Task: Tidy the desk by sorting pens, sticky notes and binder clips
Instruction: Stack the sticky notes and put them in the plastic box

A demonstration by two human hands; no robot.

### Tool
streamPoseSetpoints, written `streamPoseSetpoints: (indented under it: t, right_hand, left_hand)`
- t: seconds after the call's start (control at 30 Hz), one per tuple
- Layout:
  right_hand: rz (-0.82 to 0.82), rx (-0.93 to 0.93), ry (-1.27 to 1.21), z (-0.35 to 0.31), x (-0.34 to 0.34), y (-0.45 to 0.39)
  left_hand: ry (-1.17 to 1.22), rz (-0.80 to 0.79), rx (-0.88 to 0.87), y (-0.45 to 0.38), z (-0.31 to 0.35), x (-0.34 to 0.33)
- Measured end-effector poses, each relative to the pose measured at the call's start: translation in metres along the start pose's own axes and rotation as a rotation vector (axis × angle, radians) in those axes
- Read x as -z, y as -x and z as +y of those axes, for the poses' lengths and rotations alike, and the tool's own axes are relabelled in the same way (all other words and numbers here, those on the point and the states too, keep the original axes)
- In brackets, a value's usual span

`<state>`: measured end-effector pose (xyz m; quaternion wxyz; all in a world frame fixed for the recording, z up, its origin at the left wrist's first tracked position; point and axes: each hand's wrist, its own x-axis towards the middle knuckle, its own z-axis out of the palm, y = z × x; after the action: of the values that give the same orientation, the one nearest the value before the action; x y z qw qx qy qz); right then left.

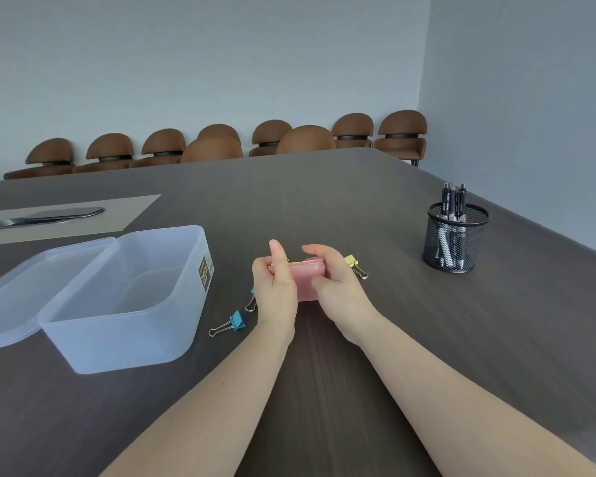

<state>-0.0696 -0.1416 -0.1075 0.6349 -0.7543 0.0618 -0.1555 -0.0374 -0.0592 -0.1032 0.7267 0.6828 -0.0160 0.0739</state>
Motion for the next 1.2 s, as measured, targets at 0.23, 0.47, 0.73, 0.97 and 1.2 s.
streamPoseSetpoints:
  t: [0.23, 0.47, 0.73, 0.97, 1.2]
  right_hand:
    - [-0.015, 0.037, 0.19, 0.008, 0.004, -0.003]
    - [0.032, 0.052, 0.383, 0.007, 0.005, -0.002]
    - [0.165, 0.034, 0.42, -0.006, 0.004, -0.004]
    - [0.094, -0.012, 0.4, -0.037, -0.002, -0.009]
    - [0.059, -0.015, 0.221, -0.084, -0.028, -0.021]
  left_hand:
    - [0.117, -0.199, 0.093, -0.003, -0.004, 0.017]
    - [-0.01, -0.219, 0.049, -0.004, -0.008, 0.016]
    - [-0.423, -0.05, -0.112, -0.009, -0.001, 0.014]
    - [-0.43, -0.008, -0.18, -0.024, 0.035, 0.035]
    - [-0.347, 0.049, -0.157, -0.051, 0.086, 0.076]
